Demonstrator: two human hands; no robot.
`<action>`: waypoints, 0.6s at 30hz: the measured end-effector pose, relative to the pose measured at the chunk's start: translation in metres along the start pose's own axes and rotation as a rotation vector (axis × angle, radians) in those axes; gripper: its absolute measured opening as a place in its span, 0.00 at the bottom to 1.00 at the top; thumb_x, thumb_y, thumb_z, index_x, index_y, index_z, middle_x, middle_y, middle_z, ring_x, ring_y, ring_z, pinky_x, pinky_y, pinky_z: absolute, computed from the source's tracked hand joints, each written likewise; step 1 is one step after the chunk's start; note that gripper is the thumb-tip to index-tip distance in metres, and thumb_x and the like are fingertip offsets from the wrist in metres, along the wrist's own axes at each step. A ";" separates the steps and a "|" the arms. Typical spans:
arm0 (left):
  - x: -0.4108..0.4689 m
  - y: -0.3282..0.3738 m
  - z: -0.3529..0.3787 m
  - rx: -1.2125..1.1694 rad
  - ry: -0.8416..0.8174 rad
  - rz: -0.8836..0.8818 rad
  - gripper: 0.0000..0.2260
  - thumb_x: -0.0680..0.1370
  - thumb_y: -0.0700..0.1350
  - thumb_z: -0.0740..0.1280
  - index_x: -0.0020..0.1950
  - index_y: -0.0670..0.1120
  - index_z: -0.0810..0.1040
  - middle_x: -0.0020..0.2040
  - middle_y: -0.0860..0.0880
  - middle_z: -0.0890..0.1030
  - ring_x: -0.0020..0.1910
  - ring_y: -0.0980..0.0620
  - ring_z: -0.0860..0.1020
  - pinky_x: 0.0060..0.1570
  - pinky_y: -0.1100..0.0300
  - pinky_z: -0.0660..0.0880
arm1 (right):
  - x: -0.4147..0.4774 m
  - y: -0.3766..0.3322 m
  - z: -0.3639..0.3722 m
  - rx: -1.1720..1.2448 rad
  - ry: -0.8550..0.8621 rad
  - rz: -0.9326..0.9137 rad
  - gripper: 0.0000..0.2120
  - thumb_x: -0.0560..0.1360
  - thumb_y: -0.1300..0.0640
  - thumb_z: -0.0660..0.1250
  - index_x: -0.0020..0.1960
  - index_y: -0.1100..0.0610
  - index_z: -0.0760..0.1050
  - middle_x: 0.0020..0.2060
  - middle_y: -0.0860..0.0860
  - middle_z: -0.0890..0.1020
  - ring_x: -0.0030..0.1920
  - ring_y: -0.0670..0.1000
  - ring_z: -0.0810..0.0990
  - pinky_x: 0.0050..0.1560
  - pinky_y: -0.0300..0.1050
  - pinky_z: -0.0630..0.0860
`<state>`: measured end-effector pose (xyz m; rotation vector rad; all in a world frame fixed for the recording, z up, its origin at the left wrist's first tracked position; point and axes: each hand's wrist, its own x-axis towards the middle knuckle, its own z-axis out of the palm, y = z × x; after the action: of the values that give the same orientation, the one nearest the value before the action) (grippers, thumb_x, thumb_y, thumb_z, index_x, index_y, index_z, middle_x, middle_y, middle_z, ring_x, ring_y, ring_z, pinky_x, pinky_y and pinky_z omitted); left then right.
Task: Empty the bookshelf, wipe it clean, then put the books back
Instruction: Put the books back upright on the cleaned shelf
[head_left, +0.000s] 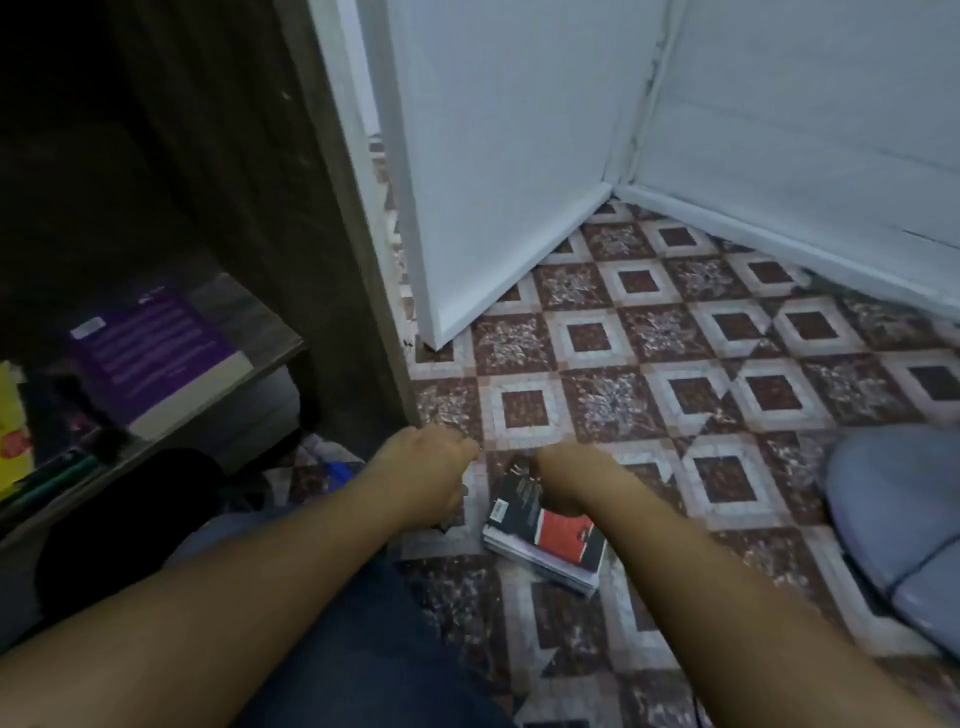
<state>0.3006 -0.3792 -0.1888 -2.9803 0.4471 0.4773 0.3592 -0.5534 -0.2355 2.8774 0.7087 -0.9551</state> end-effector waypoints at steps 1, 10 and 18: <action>0.020 0.007 0.009 -0.001 -0.025 0.030 0.18 0.80 0.52 0.62 0.68 0.49 0.69 0.64 0.48 0.73 0.62 0.46 0.72 0.57 0.53 0.70 | 0.008 0.018 0.013 0.009 -0.009 0.034 0.18 0.77 0.62 0.62 0.66 0.56 0.74 0.58 0.56 0.79 0.55 0.58 0.79 0.54 0.51 0.78; 0.113 0.009 0.078 -0.048 -0.157 0.090 0.19 0.81 0.49 0.59 0.72 0.48 0.63 0.65 0.48 0.70 0.62 0.47 0.69 0.59 0.52 0.69 | 0.081 0.060 0.120 0.057 -0.006 0.134 0.24 0.75 0.59 0.66 0.70 0.53 0.68 0.64 0.58 0.71 0.61 0.60 0.74 0.56 0.54 0.75; 0.152 -0.005 0.135 -0.063 -0.207 0.070 0.18 0.80 0.50 0.62 0.68 0.50 0.66 0.65 0.48 0.70 0.61 0.47 0.69 0.56 0.55 0.68 | 0.146 0.057 0.192 0.043 0.041 0.197 0.39 0.72 0.44 0.71 0.75 0.54 0.57 0.75 0.61 0.58 0.75 0.63 0.56 0.71 0.60 0.57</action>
<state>0.4004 -0.3972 -0.3648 -2.9385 0.5260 0.8112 0.3792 -0.5758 -0.4818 2.9422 0.4013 -0.8997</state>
